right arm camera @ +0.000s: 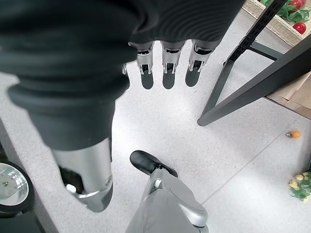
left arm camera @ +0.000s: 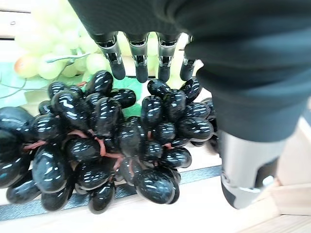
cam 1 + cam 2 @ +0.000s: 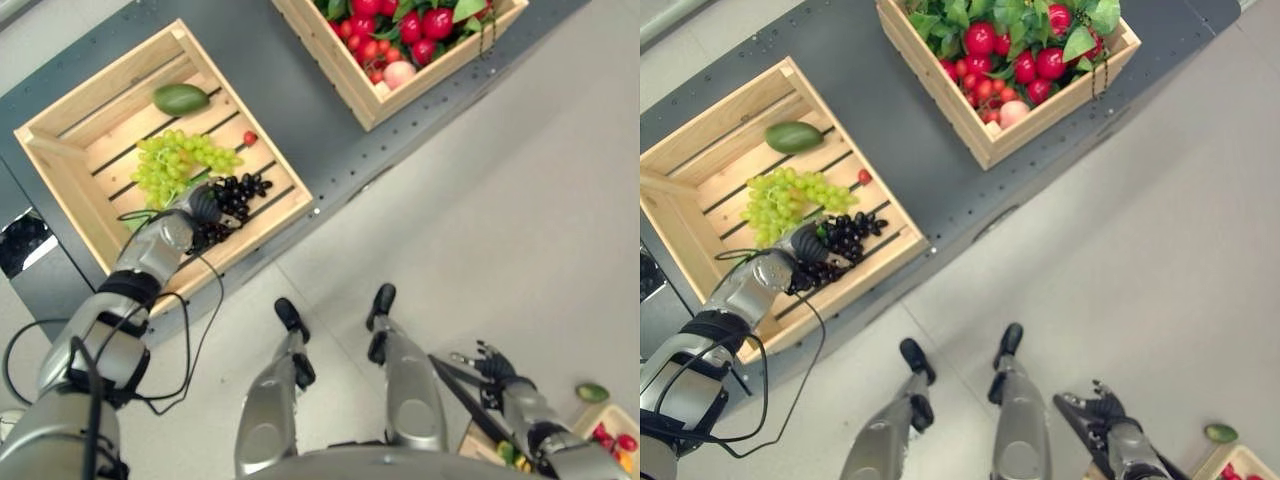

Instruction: Pick up the fruits from the basket on one side to the basket on the other side

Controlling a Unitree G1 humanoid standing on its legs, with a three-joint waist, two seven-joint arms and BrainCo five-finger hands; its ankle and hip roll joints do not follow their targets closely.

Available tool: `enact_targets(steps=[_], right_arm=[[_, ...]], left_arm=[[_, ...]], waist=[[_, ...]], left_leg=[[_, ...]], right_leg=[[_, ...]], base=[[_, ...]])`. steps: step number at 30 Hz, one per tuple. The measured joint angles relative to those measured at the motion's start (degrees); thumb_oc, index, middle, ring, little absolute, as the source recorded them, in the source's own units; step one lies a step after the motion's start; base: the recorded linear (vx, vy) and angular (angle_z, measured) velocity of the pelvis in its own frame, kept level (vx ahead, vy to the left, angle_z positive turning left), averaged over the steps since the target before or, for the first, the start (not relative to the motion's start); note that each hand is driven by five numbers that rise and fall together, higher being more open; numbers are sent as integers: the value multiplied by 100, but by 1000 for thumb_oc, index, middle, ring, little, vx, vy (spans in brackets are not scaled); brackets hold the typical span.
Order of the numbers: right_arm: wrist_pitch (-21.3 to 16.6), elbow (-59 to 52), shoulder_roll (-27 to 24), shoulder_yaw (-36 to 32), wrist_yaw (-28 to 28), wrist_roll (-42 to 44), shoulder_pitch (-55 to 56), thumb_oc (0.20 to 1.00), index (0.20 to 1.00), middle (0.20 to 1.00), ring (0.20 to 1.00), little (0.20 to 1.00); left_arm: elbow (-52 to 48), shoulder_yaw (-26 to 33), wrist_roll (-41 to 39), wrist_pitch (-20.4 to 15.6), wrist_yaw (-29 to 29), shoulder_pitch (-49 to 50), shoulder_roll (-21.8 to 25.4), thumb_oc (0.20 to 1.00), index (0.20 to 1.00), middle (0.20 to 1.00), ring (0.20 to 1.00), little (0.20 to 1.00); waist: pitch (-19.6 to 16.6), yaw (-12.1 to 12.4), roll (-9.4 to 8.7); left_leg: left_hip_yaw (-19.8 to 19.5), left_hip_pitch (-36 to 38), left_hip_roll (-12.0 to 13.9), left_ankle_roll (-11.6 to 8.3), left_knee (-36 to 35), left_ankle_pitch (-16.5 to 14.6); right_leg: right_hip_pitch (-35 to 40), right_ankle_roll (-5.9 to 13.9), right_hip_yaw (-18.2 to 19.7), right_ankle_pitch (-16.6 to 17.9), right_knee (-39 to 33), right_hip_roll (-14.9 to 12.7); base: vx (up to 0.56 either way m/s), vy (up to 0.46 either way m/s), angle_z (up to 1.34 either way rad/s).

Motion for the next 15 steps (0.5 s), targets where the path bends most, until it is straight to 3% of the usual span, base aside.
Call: enact_targets(steps=[15], right_arm=[[-39, -174, 15, 46, -70, 118, -70, 1000, 1000, 1000, 1000, 1000]], left_arm=[[335, -104, 4, -67, 139, -153, -91, 1000, 1000, 1000, 1000, 1000]], waist=[[41, -60, -76]], left_leg=[[57, -131, 13, 0, 13, 0]], right_leg=[[-203, -46, 6, 30, 38, 1]], base=[[3, -2, -3]])
